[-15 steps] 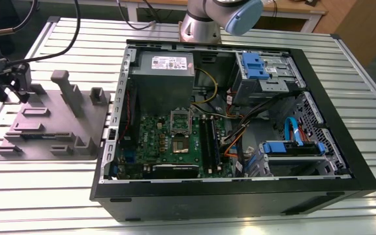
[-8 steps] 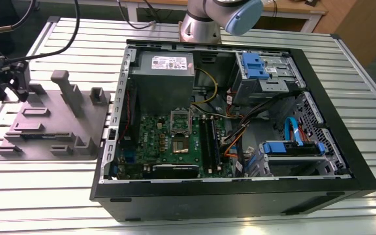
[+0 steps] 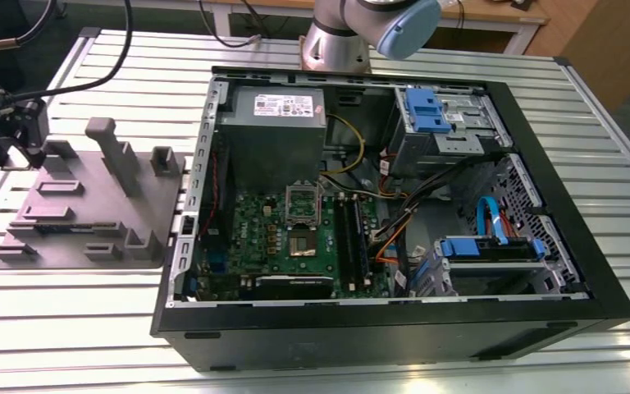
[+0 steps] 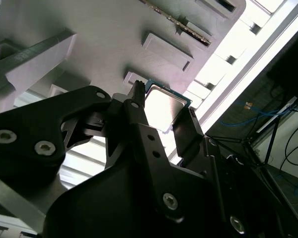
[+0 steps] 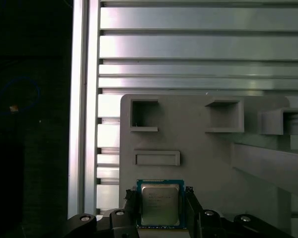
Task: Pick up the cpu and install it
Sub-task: 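Pick up the cpu and move it towards the insertion slot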
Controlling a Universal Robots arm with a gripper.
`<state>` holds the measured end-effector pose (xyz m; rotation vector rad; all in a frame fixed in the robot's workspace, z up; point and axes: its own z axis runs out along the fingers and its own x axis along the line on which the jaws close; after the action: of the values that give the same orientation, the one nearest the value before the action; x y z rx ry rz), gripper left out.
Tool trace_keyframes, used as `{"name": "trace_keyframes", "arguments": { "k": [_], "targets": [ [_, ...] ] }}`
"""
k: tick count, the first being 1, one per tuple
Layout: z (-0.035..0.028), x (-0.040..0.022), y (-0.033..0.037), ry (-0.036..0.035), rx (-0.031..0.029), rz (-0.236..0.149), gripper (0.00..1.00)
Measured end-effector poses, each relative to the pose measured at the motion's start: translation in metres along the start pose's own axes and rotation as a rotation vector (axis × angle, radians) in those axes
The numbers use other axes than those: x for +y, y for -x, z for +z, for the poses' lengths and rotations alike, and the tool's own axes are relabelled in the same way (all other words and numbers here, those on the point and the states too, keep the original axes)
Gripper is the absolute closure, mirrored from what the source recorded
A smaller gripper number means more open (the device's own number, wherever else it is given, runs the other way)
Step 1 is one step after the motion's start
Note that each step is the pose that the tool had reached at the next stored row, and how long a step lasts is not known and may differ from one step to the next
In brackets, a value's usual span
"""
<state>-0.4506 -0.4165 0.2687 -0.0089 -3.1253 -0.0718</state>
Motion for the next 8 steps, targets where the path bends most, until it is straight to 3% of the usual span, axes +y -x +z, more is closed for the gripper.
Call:
{"name": "trace_keyframes", "arguments": {
  "k": [8],
  "targets": [
    [-0.0010,0.0000,-0.0001,-0.0002,0.0004,0.000,0.53]
  ]
}}
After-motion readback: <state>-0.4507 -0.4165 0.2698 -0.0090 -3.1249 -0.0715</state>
